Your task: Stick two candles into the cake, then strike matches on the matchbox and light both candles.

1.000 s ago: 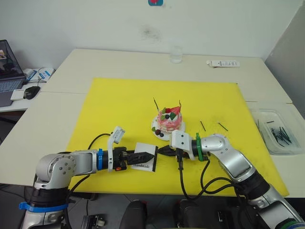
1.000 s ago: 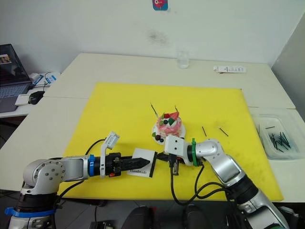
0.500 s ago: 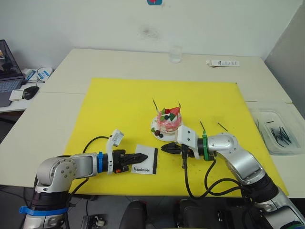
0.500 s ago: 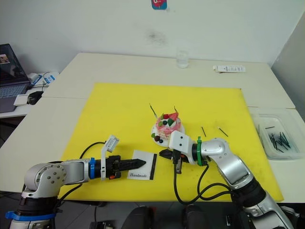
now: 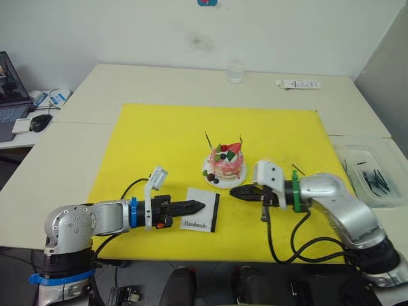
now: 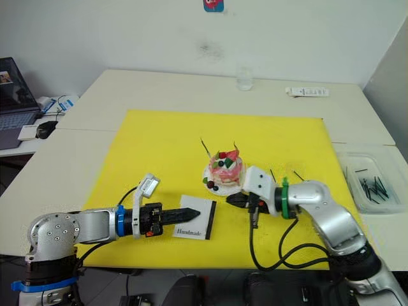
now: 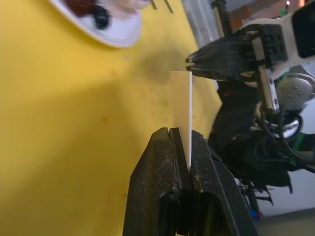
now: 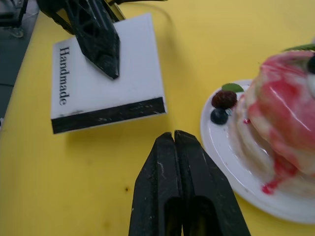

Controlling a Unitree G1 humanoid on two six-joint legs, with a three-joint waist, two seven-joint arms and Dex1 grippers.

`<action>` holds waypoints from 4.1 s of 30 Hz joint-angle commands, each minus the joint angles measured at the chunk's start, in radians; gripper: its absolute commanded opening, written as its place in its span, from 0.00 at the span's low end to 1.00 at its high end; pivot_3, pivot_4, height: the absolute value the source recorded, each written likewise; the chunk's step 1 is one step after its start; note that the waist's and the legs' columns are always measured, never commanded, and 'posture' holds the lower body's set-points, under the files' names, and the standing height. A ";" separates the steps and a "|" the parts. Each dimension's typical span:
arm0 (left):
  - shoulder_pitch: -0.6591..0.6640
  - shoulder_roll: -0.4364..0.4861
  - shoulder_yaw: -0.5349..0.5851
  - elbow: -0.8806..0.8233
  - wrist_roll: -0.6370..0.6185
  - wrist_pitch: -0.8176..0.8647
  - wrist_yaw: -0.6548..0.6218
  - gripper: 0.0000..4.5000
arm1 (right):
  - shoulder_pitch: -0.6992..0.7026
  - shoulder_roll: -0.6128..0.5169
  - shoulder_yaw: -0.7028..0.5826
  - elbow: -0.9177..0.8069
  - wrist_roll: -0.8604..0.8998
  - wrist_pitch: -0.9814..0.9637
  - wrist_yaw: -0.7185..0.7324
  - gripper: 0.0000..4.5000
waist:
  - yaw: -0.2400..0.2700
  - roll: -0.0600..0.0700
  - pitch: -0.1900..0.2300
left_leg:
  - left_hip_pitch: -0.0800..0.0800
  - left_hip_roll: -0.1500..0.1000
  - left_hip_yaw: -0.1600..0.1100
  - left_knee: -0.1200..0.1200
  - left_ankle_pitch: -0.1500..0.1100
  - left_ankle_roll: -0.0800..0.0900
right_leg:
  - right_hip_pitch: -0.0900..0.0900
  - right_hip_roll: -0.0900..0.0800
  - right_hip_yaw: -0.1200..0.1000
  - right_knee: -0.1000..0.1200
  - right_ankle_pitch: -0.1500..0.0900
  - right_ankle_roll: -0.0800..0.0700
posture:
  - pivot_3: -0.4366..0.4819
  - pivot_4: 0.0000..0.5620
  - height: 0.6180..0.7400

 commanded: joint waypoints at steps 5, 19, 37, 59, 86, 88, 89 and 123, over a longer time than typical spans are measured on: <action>0.049 -0.096 -0.024 -0.020 -0.041 0.005 0.187 0.00 | 0.041 -0.113 -0.057 -0.090 0.075 0.033 0.037 0.00 | -0.002 0.000 0.000 | 0.001 0.001 -0.001 0.000 0.000 0.000 | 0.000 0.001 0.000 0.001 0.000 0.000 | 0.48 0.27 1.00; 0.039 -0.093 -0.032 0.058 0.022 -0.020 0.243 0.64 | -0.021 -0.093 0.074 -0.020 -0.038 -0.036 -0.014 0.00 | -0.003 0.000 0.000 | 0.003 0.000 0.000 0.000 0.000 0.000 | 0.001 0.002 0.000 0.001 0.000 0.000 | 0.48 0.27 1.00; 0.055 -0.078 -0.058 0.087 0.053 -0.046 0.229 0.70 | -0.051 0.000 0.255 0.118 -0.164 -0.141 0.027 0.00 | -0.004 0.000 0.000 | 0.005 0.001 0.000 0.000 0.000 0.000 | 0.002 0.003 0.001 0.002 0.002 -0.001 | 0.48 0.27 1.00; 0.066 -0.065 -0.073 0.080 0.046 -0.072 0.225 0.70 | -0.081 0.088 0.243 0.169 -0.176 -0.183 0.071 0.00 | -0.012 0.000 0.000 | 0.013 0.001 -0.001 -0.001 0.000 0.000 | 0.011 0.003 0.001 0.001 0.001 -0.002 | 0.48 0.27 1.00; 0.084 -0.038 -0.118 0.074 0.118 -0.135 0.194 0.00 | -0.054 0.107 0.177 0.091 -0.131 -0.078 0.010 0.00 | -0.013 0.000 0.000 | 0.013 0.001 -0.002 -0.003 0.000 0.000 | 0.010 0.001 0.000 0.000 0.000 -0.004 | 0.48 0.27 1.00; 0.085 -0.027 -0.123 0.052 0.110 -0.140 0.174 0.00 | -0.050 0.100 0.146 0.063 -0.106 -0.047 0.002 0.00 | -0.013 0.000 0.000 | 0.013 0.001 -0.002 -0.003 0.000 0.000 | 0.010 0.001 0.000 0.000 0.000 -0.004 | 0.48 0.27 1.00; 0.085 -0.017 -0.126 0.035 0.107 -0.144 0.161 0.00 | -0.047 0.092 0.121 0.042 -0.083 -0.029 0.005 0.00 | -0.013 0.000 0.000 | 0.013 0.001 -0.002 -0.003 0.000 0.000 | 0.010 0.001 0.000 0.000 0.000 -0.004 | 0.48 0.27 1.00; 0.170 0.213 -0.146 -0.274 0.113 -0.458 -0.156 0.00 | 0.191 0.404 -0.175 0.165 -0.260 -0.234 -0.749 0.75 | -0.023 -0.001 0.003 | 0.002 0.001 0.003 -0.014 0.000 -0.002 | -0.004 0.001 0.002 -0.004 -0.004 -0.003 | 0.48 0.27 1.00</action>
